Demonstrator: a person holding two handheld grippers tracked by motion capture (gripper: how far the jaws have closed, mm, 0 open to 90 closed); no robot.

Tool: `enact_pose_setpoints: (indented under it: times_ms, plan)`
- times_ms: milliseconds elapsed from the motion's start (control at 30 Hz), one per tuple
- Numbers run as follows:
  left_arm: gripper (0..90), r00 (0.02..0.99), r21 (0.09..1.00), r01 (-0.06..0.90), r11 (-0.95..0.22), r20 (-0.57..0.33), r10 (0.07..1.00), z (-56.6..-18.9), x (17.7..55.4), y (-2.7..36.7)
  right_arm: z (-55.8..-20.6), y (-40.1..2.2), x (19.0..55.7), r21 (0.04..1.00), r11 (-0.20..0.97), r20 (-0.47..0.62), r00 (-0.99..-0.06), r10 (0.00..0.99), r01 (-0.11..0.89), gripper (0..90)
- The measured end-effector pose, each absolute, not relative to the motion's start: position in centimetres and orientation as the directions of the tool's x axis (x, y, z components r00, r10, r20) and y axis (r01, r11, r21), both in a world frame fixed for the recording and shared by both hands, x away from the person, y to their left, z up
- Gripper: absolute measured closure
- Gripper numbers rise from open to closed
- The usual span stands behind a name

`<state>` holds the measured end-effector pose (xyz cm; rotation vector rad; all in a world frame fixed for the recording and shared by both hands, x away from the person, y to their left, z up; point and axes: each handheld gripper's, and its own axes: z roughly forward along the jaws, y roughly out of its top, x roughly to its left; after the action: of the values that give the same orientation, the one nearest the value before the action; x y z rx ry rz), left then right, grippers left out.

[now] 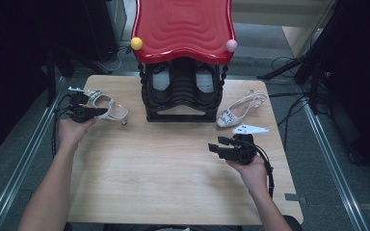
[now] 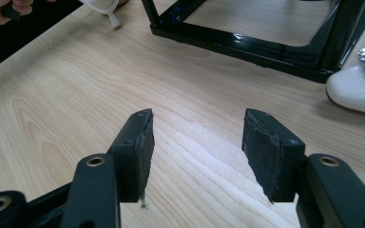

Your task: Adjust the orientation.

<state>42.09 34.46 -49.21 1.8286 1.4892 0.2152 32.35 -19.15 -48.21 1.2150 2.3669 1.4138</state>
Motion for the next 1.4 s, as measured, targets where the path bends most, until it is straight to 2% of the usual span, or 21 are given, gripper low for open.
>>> enact_pose_setpoints:
  times_ms: [533, 833, 1100, 1400]
  plan:
    - [89.0, 0.255, 0.626, 0.779, -0.021, -0.287, 0.923, -48.5, 41.6, 36.7, -48.3, -18.3, 32.9, 0.784, 0.256, 0.270, -0.682, 0.679, 0.566, 45.6]
    - [77.9, 0.229, 0.683, 0.729, 0.050, -0.313, 0.922, -47.0, 41.1, 36.8, -48.2, -18.4, 32.9, 0.783, 0.254, 0.265, -0.675, 0.688, 0.567, 45.6]
    - [65.5, 0.166, 0.628, 0.774, 0.077, -0.319, 0.933, -48.4, 41.7, 37.1, -48.3, -18.4, 32.9, 0.778, 0.252, 0.268, -0.668, 0.694, 0.575, 45.5]
    - [65.3, 0.150, 0.607, 0.790, 0.085, -0.326, 0.934, -50.3, 42.3, 36.9, -48.4, -18.8, 32.6, 0.779, 0.256, 0.254, -0.661, 0.706, 0.573, 45.5]
